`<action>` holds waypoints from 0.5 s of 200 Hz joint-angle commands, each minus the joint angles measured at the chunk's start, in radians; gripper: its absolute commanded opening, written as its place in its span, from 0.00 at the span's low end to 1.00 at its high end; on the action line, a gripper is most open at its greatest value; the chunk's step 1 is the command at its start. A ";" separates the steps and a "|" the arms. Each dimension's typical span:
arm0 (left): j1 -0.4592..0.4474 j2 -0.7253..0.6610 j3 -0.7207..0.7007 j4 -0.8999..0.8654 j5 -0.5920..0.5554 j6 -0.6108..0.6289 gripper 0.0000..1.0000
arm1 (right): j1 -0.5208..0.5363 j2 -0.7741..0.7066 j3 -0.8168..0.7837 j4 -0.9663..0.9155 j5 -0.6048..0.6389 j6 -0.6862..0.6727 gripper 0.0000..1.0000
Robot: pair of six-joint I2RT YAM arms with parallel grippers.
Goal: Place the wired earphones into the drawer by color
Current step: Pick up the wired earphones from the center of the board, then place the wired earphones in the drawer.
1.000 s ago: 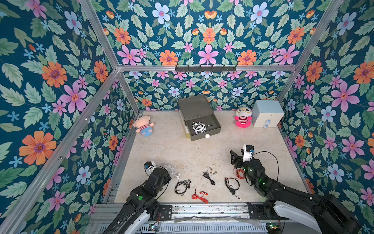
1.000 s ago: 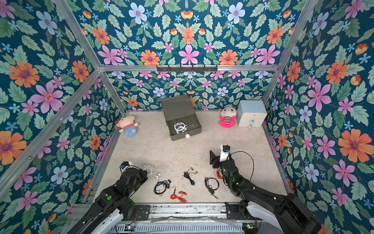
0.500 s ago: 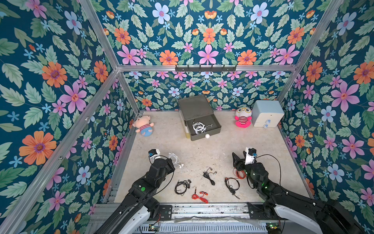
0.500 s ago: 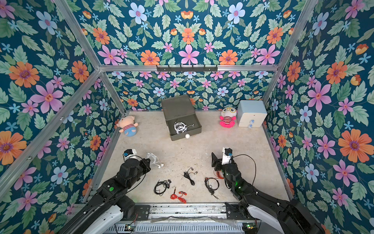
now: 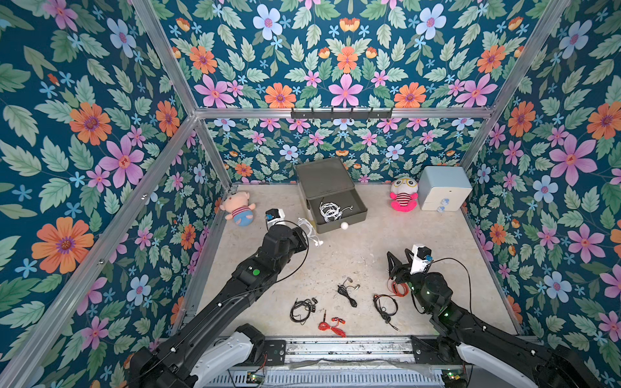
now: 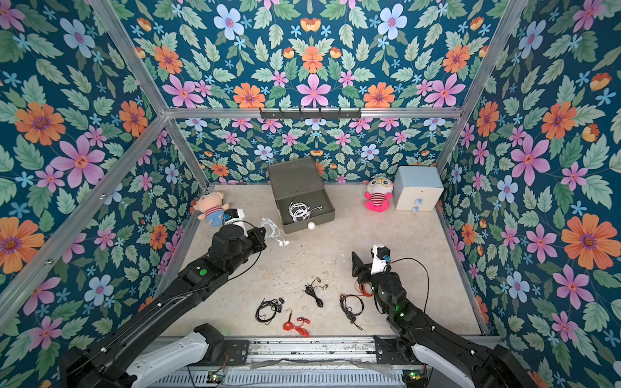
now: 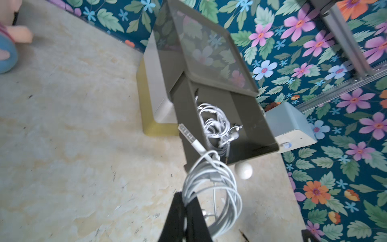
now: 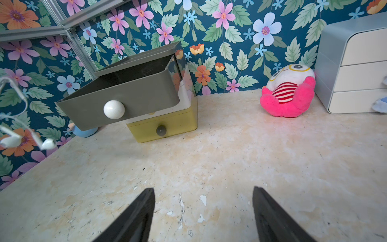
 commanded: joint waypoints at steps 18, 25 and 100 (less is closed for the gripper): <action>0.002 0.102 0.129 0.073 0.020 0.082 0.00 | 0.000 -0.032 -0.009 -0.002 -0.004 0.013 0.78; 0.002 0.125 0.151 0.082 0.025 0.090 0.00 | 0.000 -0.037 -0.011 -0.005 -0.002 0.012 0.78; 0.009 0.348 0.330 0.187 0.059 0.188 0.00 | -0.001 -0.049 -0.014 -0.006 0.001 0.013 0.79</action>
